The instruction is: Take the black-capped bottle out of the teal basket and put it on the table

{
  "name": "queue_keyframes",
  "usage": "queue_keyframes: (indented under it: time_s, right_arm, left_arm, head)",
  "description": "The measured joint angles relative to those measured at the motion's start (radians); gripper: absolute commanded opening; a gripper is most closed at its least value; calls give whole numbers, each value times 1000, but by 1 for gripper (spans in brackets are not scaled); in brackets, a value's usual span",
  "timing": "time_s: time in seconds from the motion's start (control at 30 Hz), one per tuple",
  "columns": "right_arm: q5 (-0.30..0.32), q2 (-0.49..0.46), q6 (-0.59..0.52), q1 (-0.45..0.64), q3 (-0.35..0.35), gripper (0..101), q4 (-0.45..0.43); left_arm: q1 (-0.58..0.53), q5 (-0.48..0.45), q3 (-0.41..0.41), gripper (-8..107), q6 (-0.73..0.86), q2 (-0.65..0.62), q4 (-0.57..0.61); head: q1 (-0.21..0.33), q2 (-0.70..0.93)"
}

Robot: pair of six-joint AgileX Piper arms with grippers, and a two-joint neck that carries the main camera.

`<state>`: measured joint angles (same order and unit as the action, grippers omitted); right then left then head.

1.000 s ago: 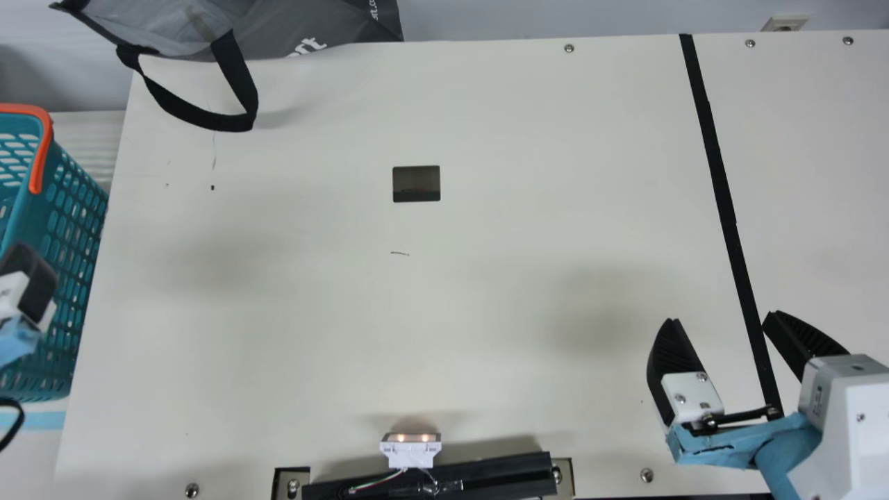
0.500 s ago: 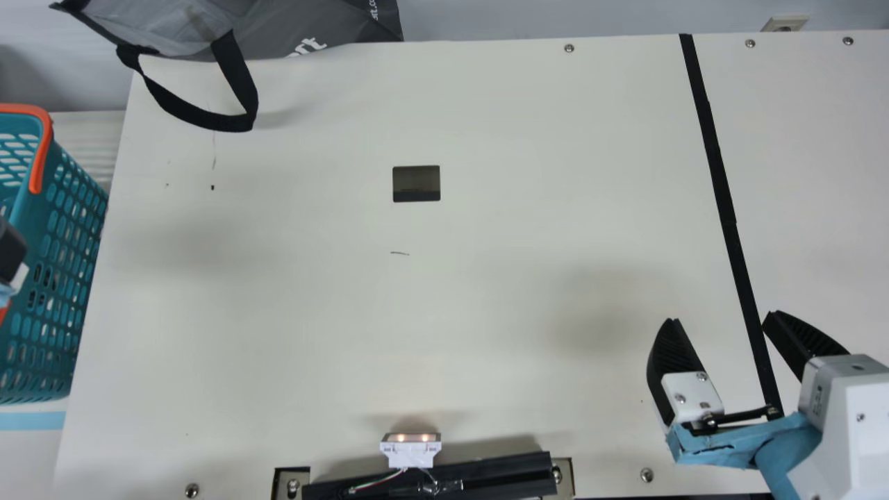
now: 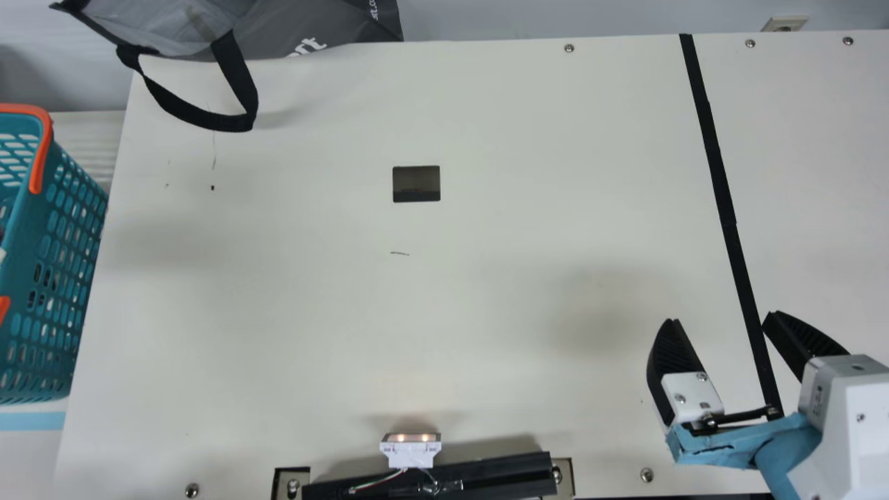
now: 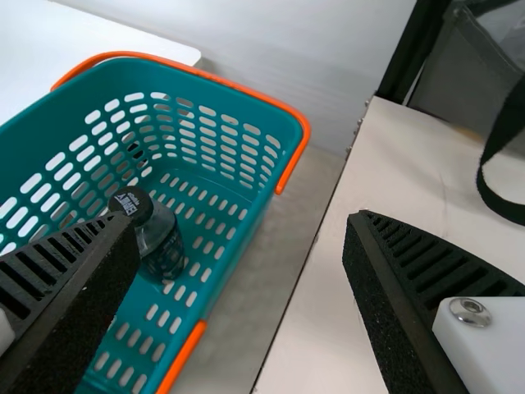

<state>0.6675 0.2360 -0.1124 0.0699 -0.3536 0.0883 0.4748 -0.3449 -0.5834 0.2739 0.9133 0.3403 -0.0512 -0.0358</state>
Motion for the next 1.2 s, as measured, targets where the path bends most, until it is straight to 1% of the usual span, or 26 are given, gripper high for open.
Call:
queue_keyframes:
  time_s: [0.3,0.67,1.0,1.2]
  right_arm:
    - [0,0,0,0,0,91,0]
    - [0,0,0,0,0,91,0]
    - [0,0,0,0,0,91,-1]
    - [0,0,0,0,0,91,-1]
  left_arm:
    - [104,-9,-43,107,162,86,142]
    - [230,-30,-104,107,328,201,275]
    - [292,-81,-152,107,398,292,368]
    - [314,-99,-183,107,412,345,391]
  head:
    - [0,0]
    - [0,0]
    - [0,0]
    - [0,0]
